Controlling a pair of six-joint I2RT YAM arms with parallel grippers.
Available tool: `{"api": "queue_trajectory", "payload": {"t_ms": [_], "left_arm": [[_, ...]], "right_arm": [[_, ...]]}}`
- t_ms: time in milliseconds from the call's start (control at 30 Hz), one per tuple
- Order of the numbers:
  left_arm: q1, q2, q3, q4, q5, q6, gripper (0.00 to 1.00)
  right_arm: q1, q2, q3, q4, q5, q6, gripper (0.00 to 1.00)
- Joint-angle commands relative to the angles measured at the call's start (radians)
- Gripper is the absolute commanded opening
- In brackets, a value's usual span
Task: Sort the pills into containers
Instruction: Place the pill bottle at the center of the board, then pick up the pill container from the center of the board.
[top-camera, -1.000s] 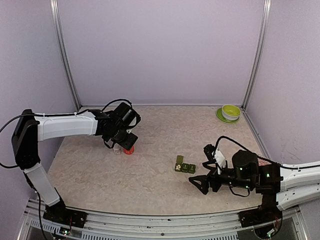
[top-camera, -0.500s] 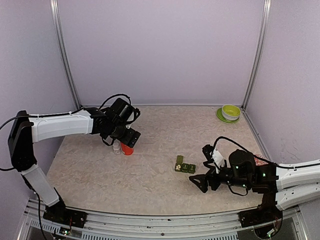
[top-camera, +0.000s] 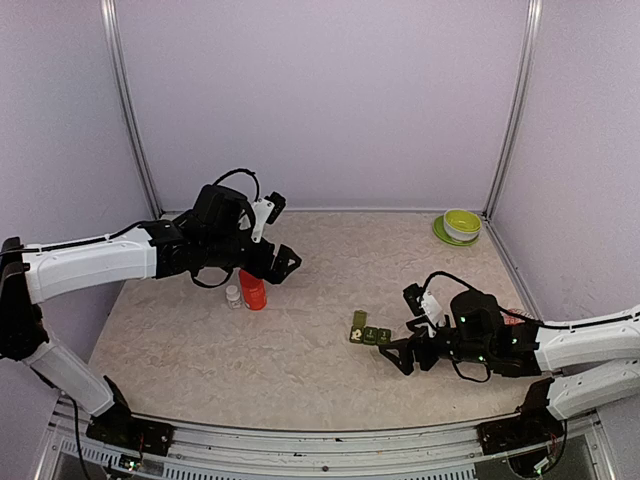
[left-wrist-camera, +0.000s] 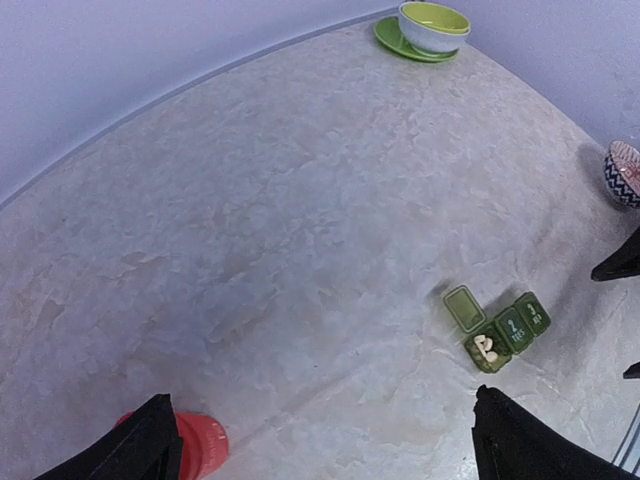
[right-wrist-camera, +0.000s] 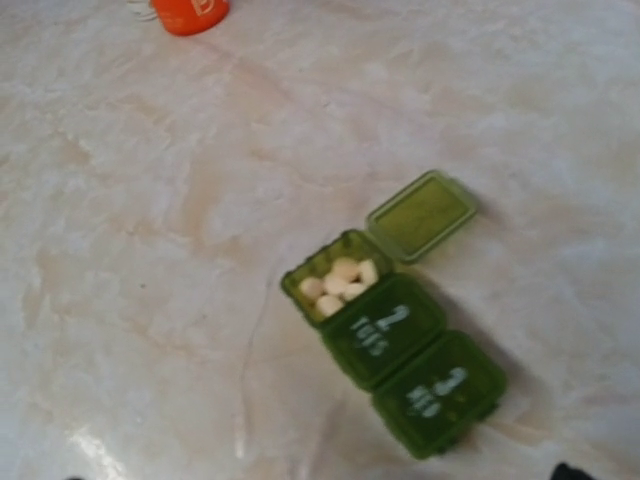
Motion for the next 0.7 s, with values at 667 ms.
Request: {"api": "queue_trajectory", "payload": {"t_ms": [667], "left_arm": [[-0.061, 0.301, -0.115, 0.407, 0.302, -0.11, 0.99]], "right_arm": [[-0.114, 0.249, 0.092, 0.121, -0.171, -0.194, 0.98]]}}
